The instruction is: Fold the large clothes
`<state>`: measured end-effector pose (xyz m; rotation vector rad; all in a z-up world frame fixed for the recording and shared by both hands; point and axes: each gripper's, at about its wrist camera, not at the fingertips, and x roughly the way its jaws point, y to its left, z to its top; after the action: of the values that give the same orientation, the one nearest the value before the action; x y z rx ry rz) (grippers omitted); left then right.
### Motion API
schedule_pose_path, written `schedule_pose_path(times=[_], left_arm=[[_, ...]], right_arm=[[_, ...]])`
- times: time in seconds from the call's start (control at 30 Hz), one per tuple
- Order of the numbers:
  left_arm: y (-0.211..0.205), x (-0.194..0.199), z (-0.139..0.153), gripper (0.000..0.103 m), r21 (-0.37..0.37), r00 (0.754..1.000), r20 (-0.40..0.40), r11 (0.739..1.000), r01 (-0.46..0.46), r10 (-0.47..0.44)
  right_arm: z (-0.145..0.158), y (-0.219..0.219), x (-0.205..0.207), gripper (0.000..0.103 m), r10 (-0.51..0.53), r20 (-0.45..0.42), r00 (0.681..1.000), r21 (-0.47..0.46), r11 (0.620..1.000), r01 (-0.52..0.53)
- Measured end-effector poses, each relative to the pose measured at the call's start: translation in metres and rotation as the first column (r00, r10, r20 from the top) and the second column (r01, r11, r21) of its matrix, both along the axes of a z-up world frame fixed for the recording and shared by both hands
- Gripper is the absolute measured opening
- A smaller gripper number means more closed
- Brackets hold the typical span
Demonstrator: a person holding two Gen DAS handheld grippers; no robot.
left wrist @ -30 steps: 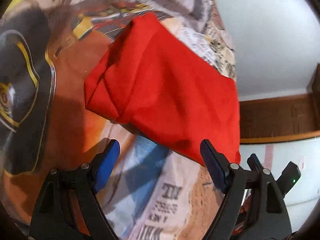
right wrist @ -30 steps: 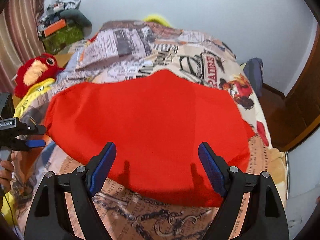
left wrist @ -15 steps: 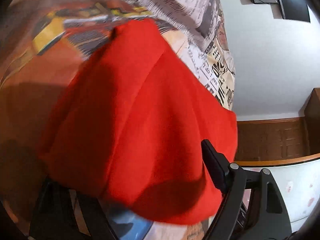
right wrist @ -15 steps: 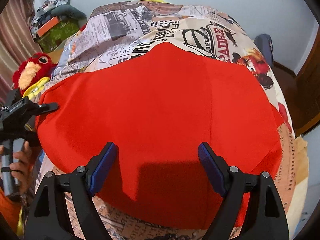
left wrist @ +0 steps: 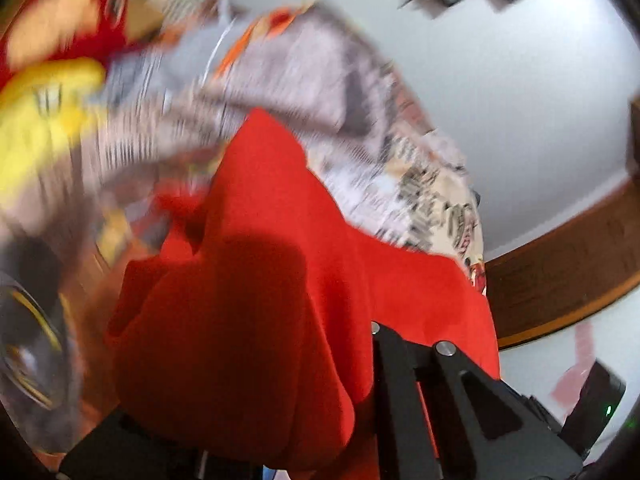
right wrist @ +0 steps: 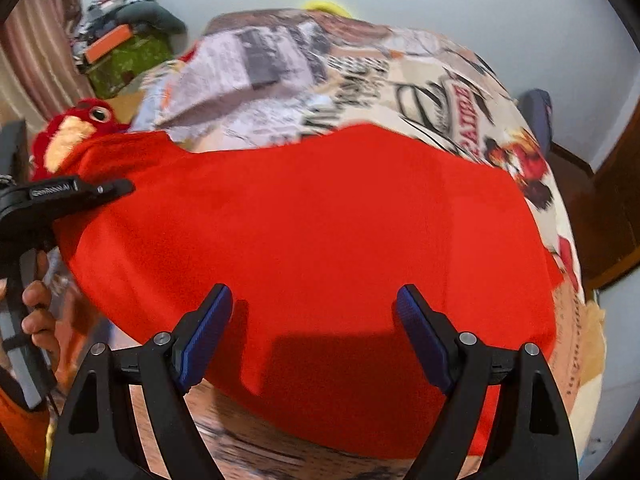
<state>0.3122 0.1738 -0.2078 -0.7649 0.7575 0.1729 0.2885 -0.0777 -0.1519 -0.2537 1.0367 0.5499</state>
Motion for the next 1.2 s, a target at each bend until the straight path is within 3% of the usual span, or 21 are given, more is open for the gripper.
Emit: schedule_pose_path(times=[0.1, 0.2, 0.3, 0.37, 0.5, 0.63, 0.7, 0.83, 0.93, 1.07, 1.13, 1.2], left_arm=[[-0.006, -0.013, 0.041, 0.008, 0.136, 0.998, 0.063, 0.991, 0.003, -0.012], [-0.015, -0.017, 0.071, 0.008, 0.244, 0.996, 0.076, 0.969, 0.022, -0.041], [-0.032, -0.011, 0.086, 0.008, 0.331, 0.996, 0.051, 0.942, 0.048, -0.068], [-0.04, -0.007, 0.09, 0.008, 0.347, 0.995, 0.049, 0.936, 0.065, -0.087], [-0.066, 0.009, 0.101, 0.008, 0.357, 0.985, 0.078, 0.927, 0.118, -0.155], [-0.11, 0.028, 0.11, 0.008, 0.385, 0.968, 0.082, 0.904, 0.188, -0.236], [-0.141, 0.041, 0.111, 0.008, 0.383, 0.952, 0.073, 0.89, 0.247, -0.296], [-0.203, 0.059, 0.095, 0.008, 0.38, 0.905, 0.018, 0.84, 0.387, -0.425], [-0.249, 0.066, 0.064, 0.008, 0.358, 0.841, -0.078, 0.773, 0.524, -0.535], [-0.282, 0.064, 0.007, 0.008, 0.286, 0.724, -0.209, 0.667, 0.688, -0.657], [-0.284, 0.058, -0.016, 0.008, 0.245, 0.689, -0.252, 0.644, 0.725, -0.68], [-0.284, 0.051, -0.018, 0.008, 0.256, 0.669, -0.25, 0.619, 0.742, -0.7]], right_arm=[[-0.002, 0.024, -0.002, 0.082, 0.031, -0.028, 0.999, 0.028, 0.999, -0.03], [-0.02, 0.049, -0.007, 0.082, 0.067, -0.101, 0.993, 0.058, 0.996, -0.062], [-0.031, 0.063, -0.013, 0.082, 0.122, -0.151, 0.981, 0.096, 0.989, -0.108], [-0.027, 0.062, -0.014, 0.082, 0.146, -0.15, 0.978, 0.097, 0.986, -0.133], [-0.008, 0.025, -0.007, 0.082, 0.095, -0.128, 0.987, 0.126, 0.989, -0.079], [0.008, -0.046, 0.0, 0.082, -0.076, -0.005, 0.997, 0.043, 0.996, 0.076], [0.008, -0.078, -0.001, 0.082, -0.136, 0.01, 0.991, 0.014, 0.991, 0.136], [0.004, -0.133, -0.003, 0.082, -0.235, -0.036, 0.971, 0.032, 0.971, 0.236], [0.001, -0.159, -0.006, 0.082, -0.279, -0.068, 0.958, 0.049, 0.958, 0.283], [0.002, -0.182, -0.016, 0.082, -0.324, -0.072, 0.943, 0.035, 0.944, 0.327], [0.0, -0.186, -0.015, 0.082, -0.334, -0.077, 0.94, 0.028, 0.941, 0.337], [0.001, -0.192, -0.019, 0.082, -0.343, -0.08, 0.936, 0.025, 0.938, 0.346]])
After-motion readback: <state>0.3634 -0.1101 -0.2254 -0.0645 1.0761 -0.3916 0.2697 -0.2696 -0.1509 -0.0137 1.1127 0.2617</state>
